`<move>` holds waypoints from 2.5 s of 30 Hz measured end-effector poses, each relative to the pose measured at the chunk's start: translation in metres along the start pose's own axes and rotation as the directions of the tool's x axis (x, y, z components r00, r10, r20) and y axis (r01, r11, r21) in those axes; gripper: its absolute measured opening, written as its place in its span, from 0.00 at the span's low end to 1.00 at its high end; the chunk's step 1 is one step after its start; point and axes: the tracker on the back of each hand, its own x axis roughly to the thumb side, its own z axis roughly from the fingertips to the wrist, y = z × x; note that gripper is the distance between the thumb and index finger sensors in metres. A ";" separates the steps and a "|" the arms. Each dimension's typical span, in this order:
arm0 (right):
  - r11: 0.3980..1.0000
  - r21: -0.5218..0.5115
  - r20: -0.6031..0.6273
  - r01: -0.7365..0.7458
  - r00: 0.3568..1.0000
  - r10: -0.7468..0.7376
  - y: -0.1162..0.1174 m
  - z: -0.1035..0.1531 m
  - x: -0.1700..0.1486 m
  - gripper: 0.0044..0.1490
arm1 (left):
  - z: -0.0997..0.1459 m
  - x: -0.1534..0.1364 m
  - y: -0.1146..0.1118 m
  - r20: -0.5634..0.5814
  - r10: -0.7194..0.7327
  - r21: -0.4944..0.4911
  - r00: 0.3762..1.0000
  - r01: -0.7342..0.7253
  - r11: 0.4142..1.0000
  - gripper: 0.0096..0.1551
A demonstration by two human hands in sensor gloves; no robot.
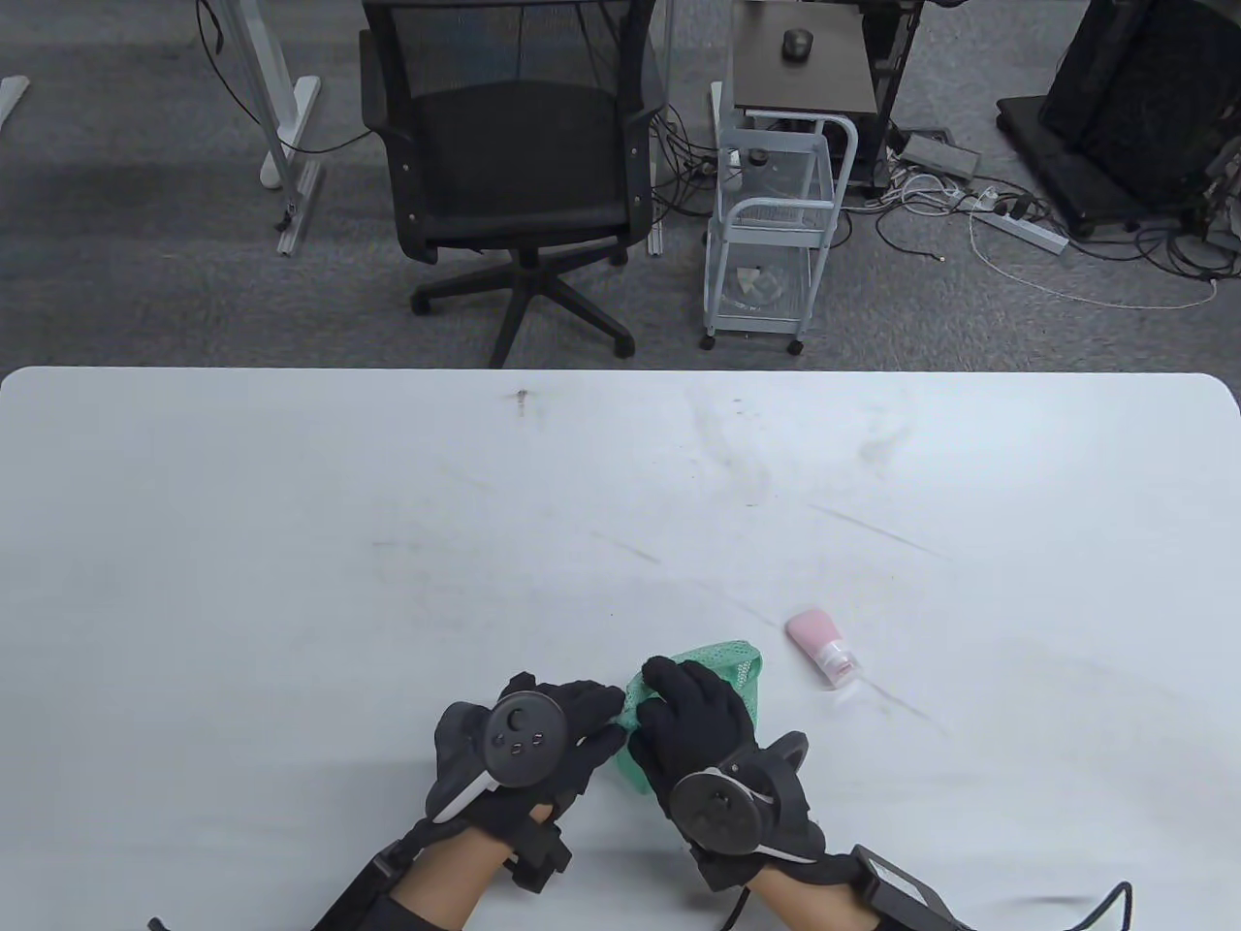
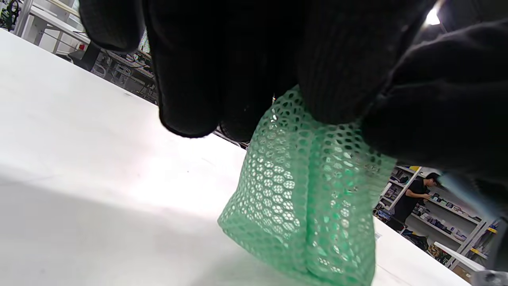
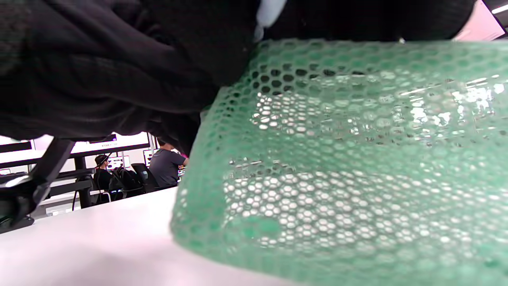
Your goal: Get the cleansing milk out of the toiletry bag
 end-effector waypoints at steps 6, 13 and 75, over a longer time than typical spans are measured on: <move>0.999 -0.014 0.014 -0.038 0.999 0.038 -0.004 0.000 -0.001 0.24 | 0.000 -0.001 0.002 0.000 -0.009 0.022 1.000 0.009 1.000 0.23; 0.999 -0.019 -0.004 -0.026 1.000 0.026 -0.009 0.002 -0.010 0.23 | 0.001 -0.004 0.006 -0.019 -0.046 0.043 0.999 0.047 0.998 0.23; 0.997 0.058 -0.088 0.043 0.995 -0.038 -0.003 0.000 -0.030 0.23 | -0.004 -0.036 0.016 -0.180 -0.108 0.056 0.978 0.119 0.991 0.34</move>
